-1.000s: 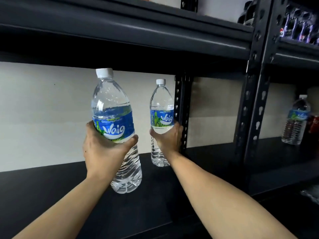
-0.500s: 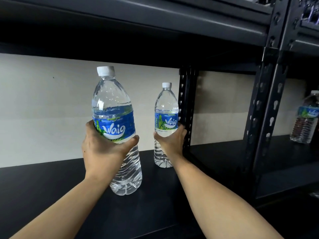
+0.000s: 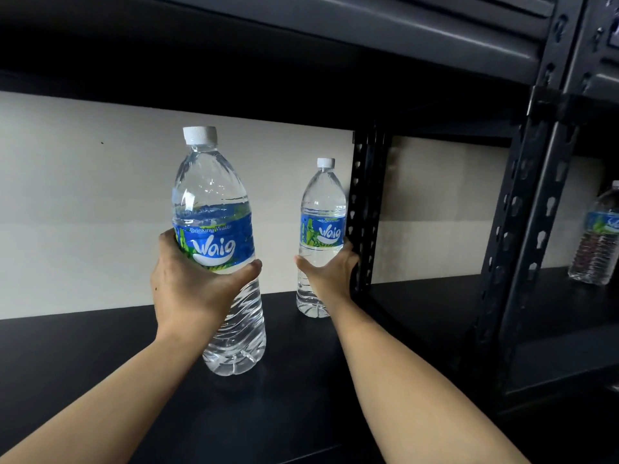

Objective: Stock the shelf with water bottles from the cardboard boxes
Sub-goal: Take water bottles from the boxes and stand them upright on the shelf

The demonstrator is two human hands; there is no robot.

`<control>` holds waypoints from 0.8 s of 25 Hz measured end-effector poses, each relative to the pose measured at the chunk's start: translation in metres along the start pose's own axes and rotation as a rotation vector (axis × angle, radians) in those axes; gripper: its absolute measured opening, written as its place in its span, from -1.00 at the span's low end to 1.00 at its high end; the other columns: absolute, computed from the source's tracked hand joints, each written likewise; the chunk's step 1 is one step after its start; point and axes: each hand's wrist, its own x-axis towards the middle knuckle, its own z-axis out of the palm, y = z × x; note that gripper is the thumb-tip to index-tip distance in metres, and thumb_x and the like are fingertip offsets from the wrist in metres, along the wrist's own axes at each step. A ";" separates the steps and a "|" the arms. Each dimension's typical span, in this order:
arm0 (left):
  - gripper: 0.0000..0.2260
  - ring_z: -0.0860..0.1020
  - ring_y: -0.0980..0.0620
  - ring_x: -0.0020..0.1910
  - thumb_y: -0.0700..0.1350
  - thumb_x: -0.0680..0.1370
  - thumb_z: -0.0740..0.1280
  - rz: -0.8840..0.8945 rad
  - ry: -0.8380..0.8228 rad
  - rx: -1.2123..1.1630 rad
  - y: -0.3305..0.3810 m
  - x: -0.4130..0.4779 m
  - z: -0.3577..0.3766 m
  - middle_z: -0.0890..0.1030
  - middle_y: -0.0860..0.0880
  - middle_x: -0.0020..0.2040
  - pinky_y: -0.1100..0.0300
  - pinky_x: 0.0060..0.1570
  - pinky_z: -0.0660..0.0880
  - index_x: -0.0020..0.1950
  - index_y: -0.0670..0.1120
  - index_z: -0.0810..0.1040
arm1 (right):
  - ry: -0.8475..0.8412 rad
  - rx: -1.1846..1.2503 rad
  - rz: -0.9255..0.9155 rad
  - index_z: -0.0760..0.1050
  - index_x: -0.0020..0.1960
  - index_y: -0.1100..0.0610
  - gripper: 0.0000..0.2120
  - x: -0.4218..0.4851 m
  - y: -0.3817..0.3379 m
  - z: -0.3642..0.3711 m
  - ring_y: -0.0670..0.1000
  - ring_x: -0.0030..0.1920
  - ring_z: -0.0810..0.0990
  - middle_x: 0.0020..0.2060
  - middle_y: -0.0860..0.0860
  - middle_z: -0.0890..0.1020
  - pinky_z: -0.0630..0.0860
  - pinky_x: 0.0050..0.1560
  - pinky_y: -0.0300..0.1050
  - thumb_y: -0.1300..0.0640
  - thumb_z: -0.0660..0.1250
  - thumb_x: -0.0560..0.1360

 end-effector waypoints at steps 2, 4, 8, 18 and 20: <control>-0.28 0.48 0.01 -0.09 0.01 0.18 0.67 -0.008 0.001 0.006 -0.001 0.001 0.001 0.54 0.03 -0.03 0.16 -0.07 0.38 0.20 -0.08 0.39 | -0.150 -0.071 0.039 0.11 0.51 0.16 -0.08 -0.004 0.008 -0.009 -0.07 0.18 0.27 0.25 0.08 0.22 0.09 0.10 -0.62 0.06 0.59 0.35; -0.29 0.50 -0.02 -0.08 0.01 0.17 0.67 -0.014 -0.002 0.019 -0.002 0.001 0.003 0.56 0.02 -0.03 0.15 -0.07 0.40 0.18 -0.08 0.39 | -0.294 -0.265 0.123 0.06 0.55 0.11 -0.06 -0.014 0.022 -0.020 0.06 0.38 0.30 0.36 0.10 0.26 0.24 0.36 -0.22 -0.14 0.50 0.39; -0.30 0.52 -0.05 -0.07 0.00 0.17 0.67 -0.040 -0.006 0.042 -0.007 -0.002 0.010 0.59 -0.03 -0.01 0.12 -0.07 0.43 0.17 -0.09 0.40 | -0.536 -0.873 0.060 0.23 0.50 0.12 -0.09 -0.041 0.051 -0.049 0.16 0.51 0.18 0.48 0.14 0.28 0.15 0.48 0.20 -0.46 0.17 0.37; -0.29 0.54 -0.05 0.01 0.07 0.18 0.65 0.015 -0.025 0.099 0.007 0.035 0.063 0.57 0.00 0.00 0.12 -0.06 0.45 0.17 -0.07 0.38 | -0.647 -1.049 0.014 0.01 0.60 0.19 -0.07 -0.051 0.064 -0.057 0.13 0.59 -0.09 0.59 0.12 0.01 -0.12 0.55 0.13 -0.46 -0.06 0.49; -0.29 0.54 -0.07 0.06 0.07 0.17 0.64 0.040 -0.041 0.128 0.002 0.038 0.074 0.58 -0.02 0.03 0.09 -0.03 0.48 0.17 -0.07 0.38 | -0.644 -1.058 0.006 0.01 0.60 0.18 -0.07 -0.052 0.065 -0.056 0.13 0.59 -0.09 0.60 0.12 0.01 -0.12 0.55 0.13 -0.47 -0.05 0.49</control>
